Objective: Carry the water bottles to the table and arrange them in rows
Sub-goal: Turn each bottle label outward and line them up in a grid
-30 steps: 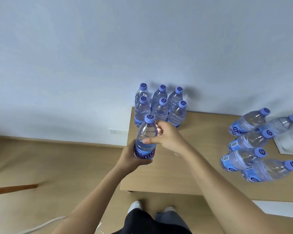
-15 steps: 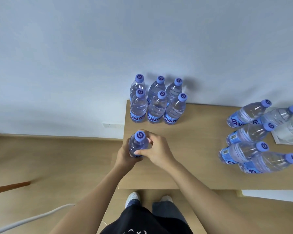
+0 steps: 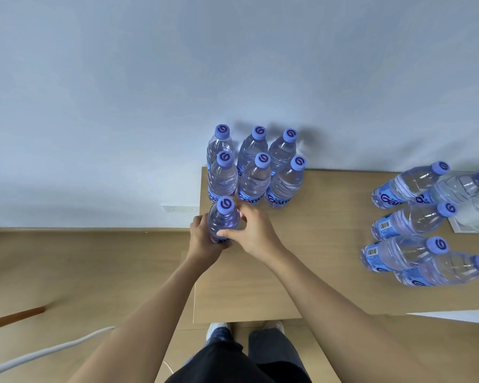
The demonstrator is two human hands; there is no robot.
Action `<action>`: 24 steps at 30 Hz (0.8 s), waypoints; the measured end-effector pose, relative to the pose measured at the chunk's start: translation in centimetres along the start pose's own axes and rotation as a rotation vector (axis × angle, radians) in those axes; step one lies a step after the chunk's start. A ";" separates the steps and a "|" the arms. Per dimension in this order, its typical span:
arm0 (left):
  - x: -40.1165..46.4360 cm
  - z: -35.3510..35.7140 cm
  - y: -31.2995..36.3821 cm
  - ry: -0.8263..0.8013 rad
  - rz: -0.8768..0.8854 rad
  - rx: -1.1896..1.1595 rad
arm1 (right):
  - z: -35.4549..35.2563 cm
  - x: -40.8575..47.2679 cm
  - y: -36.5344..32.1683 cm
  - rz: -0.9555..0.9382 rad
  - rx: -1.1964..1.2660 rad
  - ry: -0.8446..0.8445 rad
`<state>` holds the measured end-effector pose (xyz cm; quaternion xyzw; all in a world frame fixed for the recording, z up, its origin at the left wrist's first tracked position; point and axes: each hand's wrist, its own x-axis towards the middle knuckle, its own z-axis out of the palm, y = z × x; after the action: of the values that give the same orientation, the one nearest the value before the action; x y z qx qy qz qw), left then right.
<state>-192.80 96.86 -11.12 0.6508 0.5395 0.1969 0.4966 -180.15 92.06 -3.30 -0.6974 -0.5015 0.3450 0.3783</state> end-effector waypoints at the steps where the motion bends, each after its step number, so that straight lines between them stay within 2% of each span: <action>1: 0.4 0.0 0.0 0.006 0.011 0.015 | 0.0 0.4 0.0 0.002 -0.001 0.002; 5: 1.7 -0.1 0.1 0.030 0.080 0.071 | 0.3 1.5 0.3 -0.016 -0.006 0.026; 10: 3.0 -0.2 0.2 0.017 0.045 0.080 | 0.5 2.5 0.6 -0.053 -0.038 0.079; 22: 2.7 -0.3 1.0 0.017 0.046 0.074 | 1.0 1.7 -0.4 -0.012 -0.037 0.076; 24: 1.9 -0.2 1.0 0.036 -0.001 0.042 | 1.2 1.1 -0.5 -0.001 -0.036 0.109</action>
<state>-191.84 98.74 -10.70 0.6571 0.5527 0.1967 0.4732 -181.16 93.44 -3.55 -0.7216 -0.4865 0.2974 0.3927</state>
